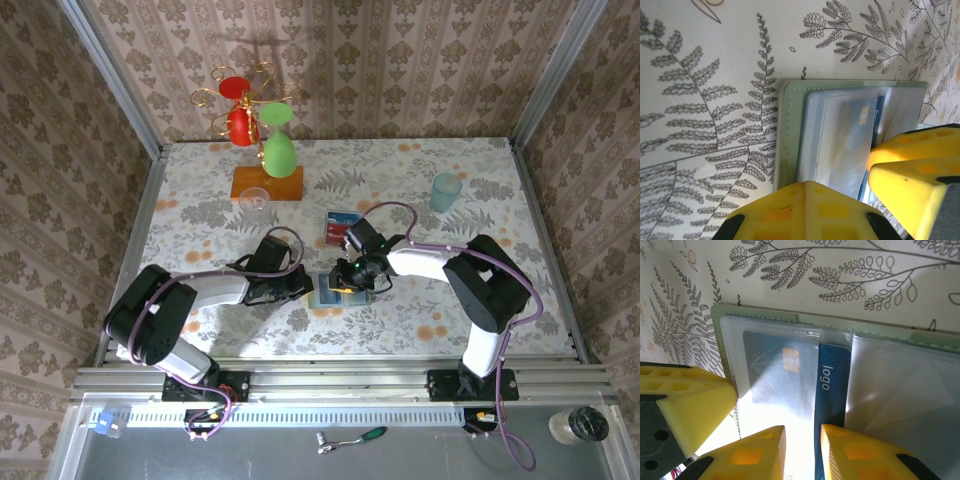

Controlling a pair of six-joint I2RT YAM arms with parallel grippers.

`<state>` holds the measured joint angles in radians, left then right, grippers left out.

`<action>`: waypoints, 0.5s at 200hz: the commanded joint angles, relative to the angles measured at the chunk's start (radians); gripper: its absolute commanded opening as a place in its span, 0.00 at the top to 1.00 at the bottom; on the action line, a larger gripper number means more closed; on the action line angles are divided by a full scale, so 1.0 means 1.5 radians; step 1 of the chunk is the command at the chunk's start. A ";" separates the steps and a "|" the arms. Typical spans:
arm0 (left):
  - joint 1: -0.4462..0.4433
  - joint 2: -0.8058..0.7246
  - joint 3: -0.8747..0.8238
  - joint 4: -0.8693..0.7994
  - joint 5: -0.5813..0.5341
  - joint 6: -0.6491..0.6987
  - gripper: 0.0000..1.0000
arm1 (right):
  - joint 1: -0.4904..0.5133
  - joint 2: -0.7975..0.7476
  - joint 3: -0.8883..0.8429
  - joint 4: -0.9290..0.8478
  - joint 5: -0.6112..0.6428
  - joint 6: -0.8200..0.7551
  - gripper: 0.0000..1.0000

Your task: Take the credit cards out of the card holder

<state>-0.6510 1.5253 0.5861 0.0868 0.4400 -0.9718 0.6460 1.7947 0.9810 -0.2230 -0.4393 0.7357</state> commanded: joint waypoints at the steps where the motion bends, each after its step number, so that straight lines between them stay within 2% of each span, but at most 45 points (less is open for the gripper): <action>1: -0.008 -0.028 0.028 -0.037 -0.012 0.017 1.00 | 0.003 -0.031 0.002 -0.031 0.021 -0.004 0.74; 100: -0.036 0.027 0.055 -0.041 -0.009 0.018 1.00 | -0.003 -0.067 -0.018 -0.036 0.047 -0.002 0.74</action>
<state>-0.7002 1.5364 0.6575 0.0376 0.4297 -0.9646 0.6460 1.7195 0.9745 -0.2436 -0.3954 0.7357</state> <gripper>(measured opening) 0.050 0.261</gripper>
